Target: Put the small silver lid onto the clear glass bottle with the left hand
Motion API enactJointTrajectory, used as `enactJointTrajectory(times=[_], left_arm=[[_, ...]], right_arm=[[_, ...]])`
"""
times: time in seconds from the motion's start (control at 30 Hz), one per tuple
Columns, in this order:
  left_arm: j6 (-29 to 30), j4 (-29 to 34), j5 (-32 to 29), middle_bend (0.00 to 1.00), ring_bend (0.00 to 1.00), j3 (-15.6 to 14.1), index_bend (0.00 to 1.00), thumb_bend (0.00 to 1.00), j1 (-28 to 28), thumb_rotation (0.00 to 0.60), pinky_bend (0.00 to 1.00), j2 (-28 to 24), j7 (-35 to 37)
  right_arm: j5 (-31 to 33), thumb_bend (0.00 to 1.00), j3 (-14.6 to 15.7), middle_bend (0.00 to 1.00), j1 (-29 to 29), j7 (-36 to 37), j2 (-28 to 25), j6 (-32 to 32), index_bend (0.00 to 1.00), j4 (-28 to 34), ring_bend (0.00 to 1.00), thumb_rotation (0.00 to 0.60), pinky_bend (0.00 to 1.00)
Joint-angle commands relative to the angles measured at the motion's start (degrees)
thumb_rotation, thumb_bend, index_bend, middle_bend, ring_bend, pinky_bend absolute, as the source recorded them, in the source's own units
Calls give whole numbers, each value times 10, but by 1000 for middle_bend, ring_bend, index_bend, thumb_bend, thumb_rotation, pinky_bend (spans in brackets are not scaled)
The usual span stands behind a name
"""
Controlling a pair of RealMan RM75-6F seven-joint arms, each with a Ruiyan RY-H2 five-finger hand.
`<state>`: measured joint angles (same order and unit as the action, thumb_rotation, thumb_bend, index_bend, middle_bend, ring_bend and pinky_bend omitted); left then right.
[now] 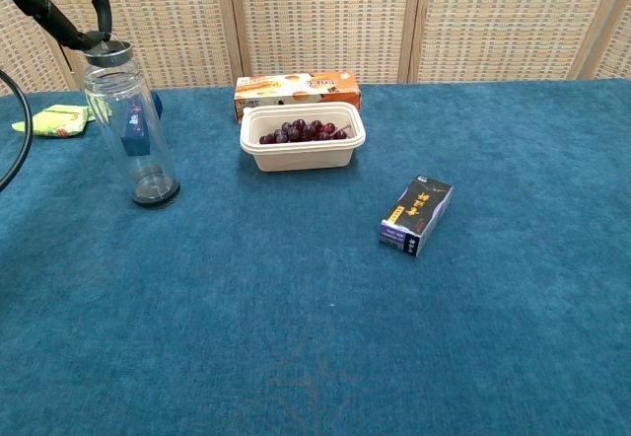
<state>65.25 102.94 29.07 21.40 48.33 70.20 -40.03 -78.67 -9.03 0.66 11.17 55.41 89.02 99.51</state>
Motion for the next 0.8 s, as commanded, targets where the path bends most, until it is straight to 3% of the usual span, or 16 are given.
enactJointTrajectory(times=[0.03,0.5,0.67,0.8], left_arm=[[12,-4,-15,0,0,-6,575,495,9,600,0,6,-7],[5,-23,-29,0,0,-22,549,497,19,600,0,6,5],[-10,-32,-19,0,0,-26,21,440,15,600,0,6,31],[-10,-34,-7,0,0,-29,0,389,11,600,0,3,46]], right_arm=[[0,0,0,0,1,3,-2,-1,47,0,0,600,0],[-3,0,0,0,3,6,-3,3,48,-1,0,600,0],[-4,0,0,0,3,4,-2,3,48,0,0,600,0],[-5,0,1,0,3,3,-1,3,47,-1,0,600,0]])
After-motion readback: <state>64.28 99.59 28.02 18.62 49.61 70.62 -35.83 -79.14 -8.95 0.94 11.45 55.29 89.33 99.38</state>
